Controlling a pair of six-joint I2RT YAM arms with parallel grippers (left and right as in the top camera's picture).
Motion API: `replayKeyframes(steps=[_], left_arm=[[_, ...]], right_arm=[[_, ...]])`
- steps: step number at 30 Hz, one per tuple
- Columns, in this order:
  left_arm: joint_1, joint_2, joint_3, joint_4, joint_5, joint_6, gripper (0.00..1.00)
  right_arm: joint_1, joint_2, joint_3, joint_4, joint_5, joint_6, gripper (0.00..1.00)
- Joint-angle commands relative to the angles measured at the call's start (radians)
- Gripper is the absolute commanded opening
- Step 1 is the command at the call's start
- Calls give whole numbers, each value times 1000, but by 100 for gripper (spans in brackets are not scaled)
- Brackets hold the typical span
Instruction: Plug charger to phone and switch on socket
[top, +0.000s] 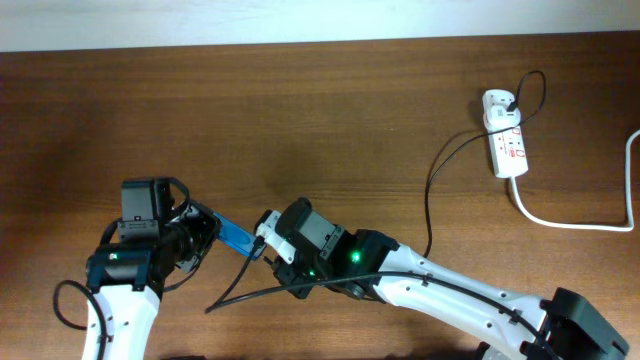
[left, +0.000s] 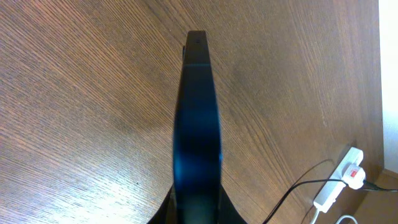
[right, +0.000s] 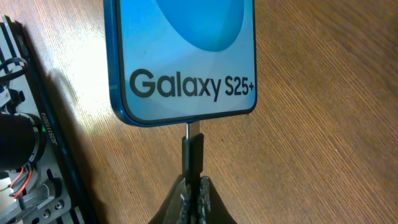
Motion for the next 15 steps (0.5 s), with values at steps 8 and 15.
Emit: replayKeyframes(steps=[8, 15], left_arm=[[-3, -9, 15, 4, 1, 16, 0], [-3, -9, 15, 4, 1, 16, 0]], right_arm=[[-4, -23, 13, -16, 36, 20, 4], [-4, -23, 13, -4, 43, 19, 4]])
